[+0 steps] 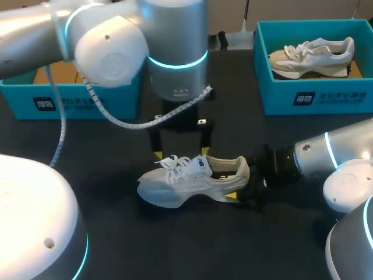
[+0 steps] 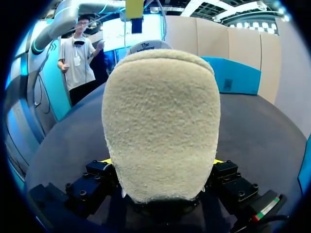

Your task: Take the shoe out of the shoebox, open the shoe tongue, remove and reinsert the insole, then place the shoe into the shoebox

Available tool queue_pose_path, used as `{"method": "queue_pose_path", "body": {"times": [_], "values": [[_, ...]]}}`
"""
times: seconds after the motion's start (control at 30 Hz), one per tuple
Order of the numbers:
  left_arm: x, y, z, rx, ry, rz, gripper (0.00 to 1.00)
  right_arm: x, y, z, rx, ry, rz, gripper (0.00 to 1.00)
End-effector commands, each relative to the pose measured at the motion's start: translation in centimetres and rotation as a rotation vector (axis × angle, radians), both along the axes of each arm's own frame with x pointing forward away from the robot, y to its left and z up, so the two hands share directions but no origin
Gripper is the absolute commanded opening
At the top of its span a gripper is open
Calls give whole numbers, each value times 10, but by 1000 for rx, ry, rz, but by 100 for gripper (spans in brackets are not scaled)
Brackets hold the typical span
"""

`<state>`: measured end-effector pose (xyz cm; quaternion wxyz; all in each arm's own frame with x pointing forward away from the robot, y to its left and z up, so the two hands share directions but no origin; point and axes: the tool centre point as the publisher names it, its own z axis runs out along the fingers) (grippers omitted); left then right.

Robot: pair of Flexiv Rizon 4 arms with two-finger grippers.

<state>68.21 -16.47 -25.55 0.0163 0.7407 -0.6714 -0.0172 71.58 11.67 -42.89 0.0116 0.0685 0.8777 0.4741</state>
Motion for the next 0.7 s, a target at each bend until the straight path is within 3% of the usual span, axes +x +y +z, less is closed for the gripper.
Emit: {"method": "queue_pose_path", "body": {"times": [0.03, 0.7], "values": [[12, -31, -19, 61, 17, -12, 100, 1, 4, -4, -2, 0, -1, 0], [19, -63, -56, 163, 24, -63, 100, 1, 4, -4, -2, 0, -1, 0]]}}
